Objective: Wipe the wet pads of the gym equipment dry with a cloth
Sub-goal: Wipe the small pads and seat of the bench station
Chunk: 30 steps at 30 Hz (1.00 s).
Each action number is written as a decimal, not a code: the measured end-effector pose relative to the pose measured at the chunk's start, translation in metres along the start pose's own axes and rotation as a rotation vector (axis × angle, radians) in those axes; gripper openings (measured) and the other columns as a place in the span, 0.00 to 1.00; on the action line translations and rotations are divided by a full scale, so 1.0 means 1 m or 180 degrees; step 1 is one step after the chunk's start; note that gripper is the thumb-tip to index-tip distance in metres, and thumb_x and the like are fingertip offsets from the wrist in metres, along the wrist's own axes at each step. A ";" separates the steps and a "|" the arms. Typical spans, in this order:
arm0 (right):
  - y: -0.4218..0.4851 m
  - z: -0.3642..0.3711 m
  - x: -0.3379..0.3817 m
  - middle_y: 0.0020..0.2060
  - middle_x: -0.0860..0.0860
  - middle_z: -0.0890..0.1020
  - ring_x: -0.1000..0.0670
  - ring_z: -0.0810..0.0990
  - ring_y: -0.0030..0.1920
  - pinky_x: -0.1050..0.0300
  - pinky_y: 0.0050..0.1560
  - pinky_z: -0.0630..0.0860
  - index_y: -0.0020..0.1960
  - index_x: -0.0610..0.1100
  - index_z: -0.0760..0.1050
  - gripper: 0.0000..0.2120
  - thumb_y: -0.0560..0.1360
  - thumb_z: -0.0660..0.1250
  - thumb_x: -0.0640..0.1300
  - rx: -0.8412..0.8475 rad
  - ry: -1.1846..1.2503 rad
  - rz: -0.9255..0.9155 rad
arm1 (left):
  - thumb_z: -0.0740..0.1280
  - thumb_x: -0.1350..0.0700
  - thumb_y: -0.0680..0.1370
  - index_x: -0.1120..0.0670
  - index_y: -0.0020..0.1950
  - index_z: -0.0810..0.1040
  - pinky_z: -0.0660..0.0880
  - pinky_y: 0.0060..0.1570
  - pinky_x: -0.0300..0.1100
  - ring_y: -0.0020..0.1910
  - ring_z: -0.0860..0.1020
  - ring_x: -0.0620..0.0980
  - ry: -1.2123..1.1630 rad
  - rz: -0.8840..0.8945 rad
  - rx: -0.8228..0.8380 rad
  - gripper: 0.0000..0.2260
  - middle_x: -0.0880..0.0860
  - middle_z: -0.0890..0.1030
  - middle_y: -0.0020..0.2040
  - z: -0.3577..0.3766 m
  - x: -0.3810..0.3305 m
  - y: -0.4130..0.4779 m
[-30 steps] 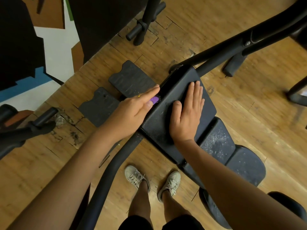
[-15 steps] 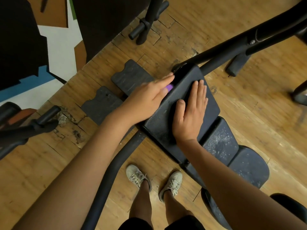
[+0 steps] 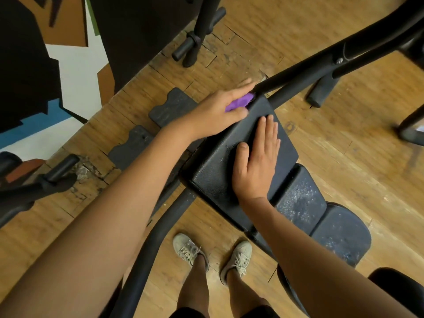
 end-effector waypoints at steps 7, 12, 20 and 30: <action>0.000 -0.001 0.002 0.81 0.46 0.56 0.47 0.49 0.82 0.46 0.81 0.45 0.81 0.41 0.55 0.31 0.81 0.51 0.52 0.0004 -0.0003 -0.0053 | 0.60 0.55 0.85 0.53 0.80 0.63 0.67 0.70 0.33 0.70 0.70 0.36 -0.0039 -0.0316 -0.0366 0.22 0.48 0.71 0.75 -0.004 0.019 -0.038; 0.001 -0.002 0.002 0.81 0.44 0.56 0.46 0.49 0.82 0.44 0.81 0.46 0.81 0.40 0.56 0.31 0.81 0.51 0.52 0.0013 0.0009 -0.0078 | 0.58 0.56 0.86 0.53 0.80 0.64 0.66 0.72 0.48 0.73 0.70 0.55 0.1381 0.0069 -0.0656 0.21 0.55 0.72 0.75 0.004 -0.017 -0.044; 0.000 -0.018 -0.016 0.80 0.48 0.61 0.50 0.52 0.81 0.50 0.80 0.42 0.79 0.42 0.63 0.27 0.81 0.61 0.46 0.0210 0.0969 -0.0005 | 0.59 0.61 0.85 0.59 0.78 0.66 0.64 0.75 0.57 0.77 0.64 0.54 0.2047 0.0552 -0.1151 0.21 0.59 0.69 0.76 0.039 -0.068 -0.049; -0.105 -0.110 -0.204 0.77 0.48 0.67 0.48 0.60 0.79 0.44 0.80 0.53 0.77 0.42 0.67 0.25 0.80 0.60 0.43 0.0033 0.0724 0.1042 | 0.58 0.61 0.85 0.60 0.78 0.66 0.63 0.74 0.56 0.77 0.65 0.56 0.2380 0.0771 -0.0518 0.21 0.58 0.70 0.76 0.192 -0.099 -0.034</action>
Point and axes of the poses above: each hand's wrist, its own y-axis towards the middle knuckle, its own z-axis out of the palm, x = y × z, the point moved 8 cm from there along y, towards the middle knuckle
